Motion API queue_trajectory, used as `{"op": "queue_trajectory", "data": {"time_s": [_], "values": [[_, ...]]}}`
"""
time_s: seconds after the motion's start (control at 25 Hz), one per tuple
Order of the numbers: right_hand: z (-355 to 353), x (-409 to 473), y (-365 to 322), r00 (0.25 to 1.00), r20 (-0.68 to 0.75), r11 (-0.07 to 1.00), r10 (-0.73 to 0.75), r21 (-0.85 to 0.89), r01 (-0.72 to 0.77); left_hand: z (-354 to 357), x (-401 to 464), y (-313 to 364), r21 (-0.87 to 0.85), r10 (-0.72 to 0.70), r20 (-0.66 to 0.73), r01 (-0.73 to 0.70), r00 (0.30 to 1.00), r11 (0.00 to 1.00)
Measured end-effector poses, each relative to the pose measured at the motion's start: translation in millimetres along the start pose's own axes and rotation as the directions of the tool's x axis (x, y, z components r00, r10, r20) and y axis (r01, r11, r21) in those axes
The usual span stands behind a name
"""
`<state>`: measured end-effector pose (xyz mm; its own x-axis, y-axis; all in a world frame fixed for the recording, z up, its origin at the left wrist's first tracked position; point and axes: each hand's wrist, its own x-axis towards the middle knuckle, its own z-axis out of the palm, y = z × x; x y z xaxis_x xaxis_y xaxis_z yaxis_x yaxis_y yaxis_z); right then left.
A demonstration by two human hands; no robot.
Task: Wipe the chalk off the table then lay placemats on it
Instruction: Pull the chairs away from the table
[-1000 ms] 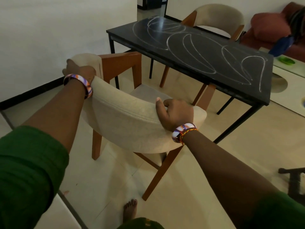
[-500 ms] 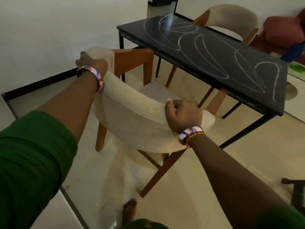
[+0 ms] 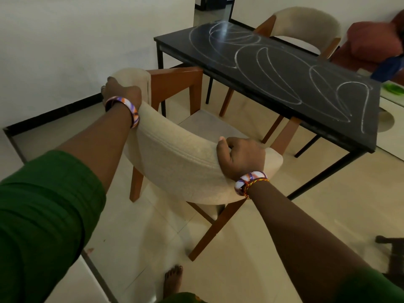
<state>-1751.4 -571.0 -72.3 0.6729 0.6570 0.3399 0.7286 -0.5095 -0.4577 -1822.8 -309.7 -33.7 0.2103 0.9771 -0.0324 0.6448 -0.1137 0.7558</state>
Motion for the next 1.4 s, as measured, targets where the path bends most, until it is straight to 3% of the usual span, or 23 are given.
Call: {"op": "queue_trajectory", "data": {"time_s": [0.32,0.6,0.72,0.84,0.92,1.0,1.12,1.2,1.4], "values": [[-4,14,20,0.999,-0.033,1.000,0.018,0.003,-0.018,20,-1,15,0.011,0.021,-0.022,-0.021,1.000,1.000],[-2,14,24,1.000,-0.009,0.999,0.002,0.036,-0.002,20,5,9,0.179,0.108,-0.033,-0.101,0.994,0.979],[2,7,29,0.998,-0.057,0.997,-0.009,0.078,0.013,23,3,6,0.443,0.331,0.127,-0.352,0.935,0.824],[3,-11,41,0.979,-0.181,0.991,-0.089,0.084,0.106,26,-47,19,0.557,0.441,0.341,-0.556,0.830,0.617],[-3,-21,60,0.983,-0.112,0.989,-0.145,0.013,0.148,31,-104,32,0.525,0.494,0.495,-0.699,0.715,0.485],[-18,-29,88,0.990,0.012,0.990,-0.138,-0.017,0.138,48,-156,42,0.458,0.476,0.591,-0.756,0.652,0.467],[-45,-34,137,0.973,0.228,0.995,0.026,0.084,-0.047,89,-210,49,0.471,0.549,0.606,-0.816,0.575,0.335],[-58,-35,157,0.926,0.373,0.996,0.061,0.041,-0.082,109,-233,51,0.523,0.598,0.577,-0.814,0.557,0.253],[-66,-28,166,0.888,0.458,0.988,0.039,0.114,-0.102,115,-231,55,0.525,0.622,0.543,-0.806,0.565,0.273]]}}
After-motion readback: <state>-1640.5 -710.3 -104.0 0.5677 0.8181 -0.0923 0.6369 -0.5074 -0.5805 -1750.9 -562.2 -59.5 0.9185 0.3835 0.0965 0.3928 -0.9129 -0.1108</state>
